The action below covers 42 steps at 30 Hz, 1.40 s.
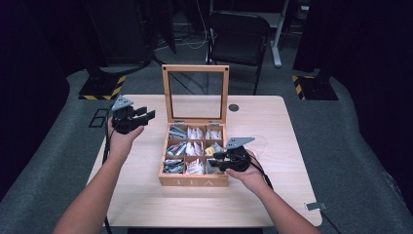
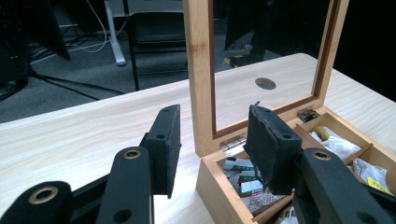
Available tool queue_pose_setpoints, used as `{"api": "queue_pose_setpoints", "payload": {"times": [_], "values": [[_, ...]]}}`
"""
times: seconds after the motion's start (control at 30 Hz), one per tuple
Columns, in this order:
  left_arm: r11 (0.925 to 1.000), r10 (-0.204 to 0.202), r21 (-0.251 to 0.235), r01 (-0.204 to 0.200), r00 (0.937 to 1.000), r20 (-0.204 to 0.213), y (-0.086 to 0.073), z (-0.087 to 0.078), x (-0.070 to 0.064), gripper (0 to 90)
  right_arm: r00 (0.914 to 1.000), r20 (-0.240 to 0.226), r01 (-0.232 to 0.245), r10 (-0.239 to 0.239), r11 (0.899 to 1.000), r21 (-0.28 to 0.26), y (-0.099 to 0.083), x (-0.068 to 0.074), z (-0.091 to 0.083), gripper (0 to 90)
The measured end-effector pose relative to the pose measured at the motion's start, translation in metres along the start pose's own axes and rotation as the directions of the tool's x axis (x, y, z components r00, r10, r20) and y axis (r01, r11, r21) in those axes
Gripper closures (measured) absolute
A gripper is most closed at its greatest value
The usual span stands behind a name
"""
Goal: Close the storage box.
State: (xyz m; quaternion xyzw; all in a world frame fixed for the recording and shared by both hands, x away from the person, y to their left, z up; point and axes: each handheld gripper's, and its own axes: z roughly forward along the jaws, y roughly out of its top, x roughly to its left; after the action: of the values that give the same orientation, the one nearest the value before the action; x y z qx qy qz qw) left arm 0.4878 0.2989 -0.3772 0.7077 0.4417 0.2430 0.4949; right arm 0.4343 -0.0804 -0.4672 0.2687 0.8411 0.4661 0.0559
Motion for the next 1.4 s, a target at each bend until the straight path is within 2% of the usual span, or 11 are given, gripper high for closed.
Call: {"api": "queue_pose_setpoints", "payload": {"times": [0.3, 0.53, 0.73, 0.8, 0.93, 1.13, 1.37, 1.4], "values": [[1.0000, -0.001, 0.004, 0.001, 1.0000, -0.006, 0.000, -0.002, 0.000, 55.1, 0.9996, -0.026, 0.012, -0.012, 1.000, -0.007, 0.002, 0.001, 0.008, 66.1], [1.0000, -0.001, 0.008, 0.001, 1.0000, -0.007, 0.000, -0.003, 0.001, 55.0, 0.9986, -0.052, 0.013, -0.013, 1.000, 0.002, 0.003, 0.002, 0.000, 80.7], [1.0000, 0.000, 0.007, 0.000, 1.0000, -0.007, 0.000, -0.002, 0.000, 55.0, 0.9984, -0.050, 0.026, -0.026, 1.000, -0.001, 0.003, 0.003, -0.009, 85.5], [1.0000, 0.001, 0.007, -0.001, 1.0000, -0.007, 0.000, -0.002, 0.000, 55.0, 0.9980, -0.052, 0.035, -0.036, 0.999, -0.007, 0.003, 0.003, -0.010, 86.4], [1.0000, 0.000, 0.009, 0.000, 1.0000, -0.007, 0.000, -0.002, 0.000, 55.0, 0.9975, -0.033, 0.063, -0.062, 0.998, 0.015, 0.003, 0.002, -0.017, 87.3], [0.9999, 0.003, 0.012, -0.002, 1.0000, -0.008, -0.001, -0.003, 0.000, 55.0, 0.9973, -0.037, 0.064, -0.063, 0.997, 0.031, 0.001, -0.001, -0.020, 86.9], [1.0000, -0.002, 0.007, 0.002, 0.9999, -0.012, -0.001, -0.004, 0.000, 54.8, 0.9964, -0.037, 0.077, -0.077, 0.997, 0.023, 0.005, 0.004, -0.019, 89.0], [1.0000, -0.002, 0.008, 0.002, 0.9999, -0.012, -0.001, -0.004, 0.000, 54.8, 0.9951, -0.038, 0.092, -0.091, 0.996, 0.013, 0.007, 0.005, -0.019, 89.0]]}}
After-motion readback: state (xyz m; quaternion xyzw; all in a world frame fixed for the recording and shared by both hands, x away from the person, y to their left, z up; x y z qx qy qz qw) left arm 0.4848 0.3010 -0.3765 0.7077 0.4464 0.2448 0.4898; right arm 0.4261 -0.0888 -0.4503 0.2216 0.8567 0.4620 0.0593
